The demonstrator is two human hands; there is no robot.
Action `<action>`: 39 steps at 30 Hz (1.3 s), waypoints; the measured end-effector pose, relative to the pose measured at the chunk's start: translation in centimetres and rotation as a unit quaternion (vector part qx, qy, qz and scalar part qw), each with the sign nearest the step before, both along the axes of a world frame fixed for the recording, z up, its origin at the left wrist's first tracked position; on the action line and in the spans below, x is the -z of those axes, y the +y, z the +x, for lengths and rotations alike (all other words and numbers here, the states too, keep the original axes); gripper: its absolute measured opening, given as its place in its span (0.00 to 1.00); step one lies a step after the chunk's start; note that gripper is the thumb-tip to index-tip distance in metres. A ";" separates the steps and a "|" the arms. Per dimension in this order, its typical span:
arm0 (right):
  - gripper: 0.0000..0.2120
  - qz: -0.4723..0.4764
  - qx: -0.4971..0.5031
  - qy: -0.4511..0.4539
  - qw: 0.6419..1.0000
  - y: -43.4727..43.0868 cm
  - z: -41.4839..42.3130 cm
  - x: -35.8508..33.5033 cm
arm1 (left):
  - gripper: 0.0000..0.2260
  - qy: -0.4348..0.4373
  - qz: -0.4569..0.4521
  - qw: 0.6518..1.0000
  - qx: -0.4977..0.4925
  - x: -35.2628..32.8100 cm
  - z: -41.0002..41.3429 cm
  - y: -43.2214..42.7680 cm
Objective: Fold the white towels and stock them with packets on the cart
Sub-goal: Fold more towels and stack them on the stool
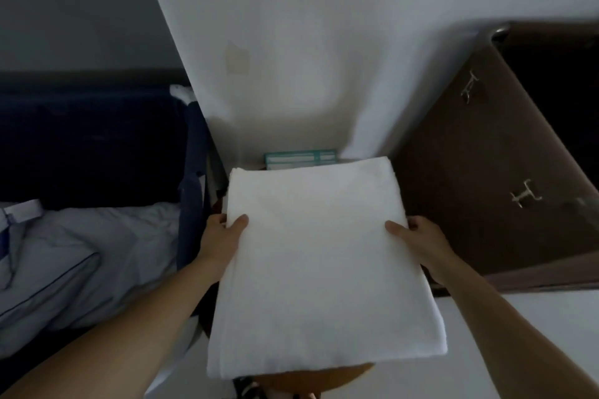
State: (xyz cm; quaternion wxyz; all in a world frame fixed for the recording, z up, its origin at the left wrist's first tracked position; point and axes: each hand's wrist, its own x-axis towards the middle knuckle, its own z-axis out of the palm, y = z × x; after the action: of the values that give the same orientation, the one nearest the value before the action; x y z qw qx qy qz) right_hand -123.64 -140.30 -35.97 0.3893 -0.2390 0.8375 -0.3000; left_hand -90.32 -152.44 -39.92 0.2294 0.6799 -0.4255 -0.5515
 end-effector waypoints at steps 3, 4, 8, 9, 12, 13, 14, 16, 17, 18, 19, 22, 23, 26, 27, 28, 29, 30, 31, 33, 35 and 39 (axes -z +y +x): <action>0.19 0.041 -0.016 -0.014 0.999 4.0 0.4 -0.4 | 0.29 0.020 0.031 0.999 0.018 0.1 1.1 2.6; 0.18 0.049 -0.018 -0.019 0.998 5.3 0.6 -0.5 | 0.29 0.024 0.040 0.999 0.024 0.2 1.6 3.5; 0.14 0.042 -0.012 -0.030 0.999 9.1 1.3 -0.9 | 0.30 0.031 0.072 0.996 0.037 0.3 3.3 6.4; 0.13 0.039 -0.014 -0.025 0.999 9.8 1.4 -0.9 | 0.30 0.037 0.081 0.995 0.035 0.3 3.7 7.1; 0.15 0.029 -0.011 -0.041 0.999 11.6 1.4 -0.9 | 0.33 0.054 0.106 0.993 0.011 0.3 4.8 9.9; 0.15 0.022 -0.005 -0.054 0.998 12.1 1.4 -0.9 | 0.33 0.058 0.111 0.992 -0.004 0.5 4.9 10.8; 0.15 0.015 -0.001 -0.066 0.998 12.8 1.3 -0.8 | 0.30 0.058 0.111 0.992 -0.016 0.4 4.9 11.9; 0.13 -0.001 -0.002 -0.070 0.998 13.9 1.3 -0.9 | 0.25 0.039 0.097 0.994 -0.022 0.1 4.7 13.7; 0.11 -0.012 -0.009 -0.070 0.997 14.3 1.5 -1.1 | 0.23 0.021 0.081 0.996 -0.024 0.0 4.7 14.4; 0.09 -0.020 -0.019 -0.070 0.997 14.7 1.6 -1.3 | 0.21 0.006 0.070 0.997 -0.025 -0.1 4.8 15.0; 0.07 -0.026 -0.030 -0.067 0.997 15.0 1.8 -1.4 | 0.19 -0.002 0.061 0.998 -0.029 -0.3 4.9 15.4; 0.10 -0.052 -0.050 -0.057 0.996 16.0 1.8 -0.9 | 0.17 -0.002 0.064 0.997 -0.043 -0.5 5.6 16.4; 0.09 -0.063 -0.046 -0.055 0.995 16.3 1.9 -0.8 | 0.18 -0.006 0.064 0.997 -0.049 -0.6 5.9 16.8; 0.08 -0.097 -0.030 -0.045 0.994 17.0 2.1 -0.5 | 0.17 0.001 0.061 0.997 -0.048 -0.5 6.3 17.9; 0.08 -0.103 -0.024 -0.048 0.993 17.2 2.2 -0.4 | 0.15 0.009 0.054 0.997 -0.055 -0.7 6.3 18.2; 0.09 -0.102 -0.017 -0.056 0.993 17.3 2.3 -0.3 | 0.13 0.019 0.039 0.997 -0.066 -0.9 6.2 18.4; 0.10 -0.097 -0.011 -0.067 0.993 17.5 2.2 -0.2 | 0.10 0.030 0.015 0.996 -0.081 -1.3 5.9 18.5; 0.11 -0.087 -0.014 -0.075 0.993 17.6 2.1 -0.1 | 0.08 0.037 -0.011 0.996 -0.086 -1.6 5.7 18.6; 0.12 -0.073 -0.026 -0.076 0.994 17.7 2.0 0.0 | 0.07 0.042 -0.032 0.995 -0.084 -2.1 5.5 18.6; 0.12 -0.047 -0.055 -0.068 0.995 17.6 2.2 0.0 | 0.09 0.046 -0.043 0.996 -0.058 -2.1 5.5 18.7; 0.12 -0.037 -0.070 -0.058 0.995 17.4 2.4 0.2 | 0.11 0.006 -0.015 1.000 -0.012 -1.5 6.0 19.0; 0.08 -0.028 -0.077 0.030 0.996 16.6 2.3 0.2 | 0.14 -0.121 -0.005 0.991 0.052 -1.0 6.4 19.2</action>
State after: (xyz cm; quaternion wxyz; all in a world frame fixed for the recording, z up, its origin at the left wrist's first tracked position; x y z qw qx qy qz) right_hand -121.36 -123.65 -36.13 0.3793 -0.3224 0.8192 -0.2847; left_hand -83.94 -133.24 -38.96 0.1508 0.7172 -0.4880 -0.4741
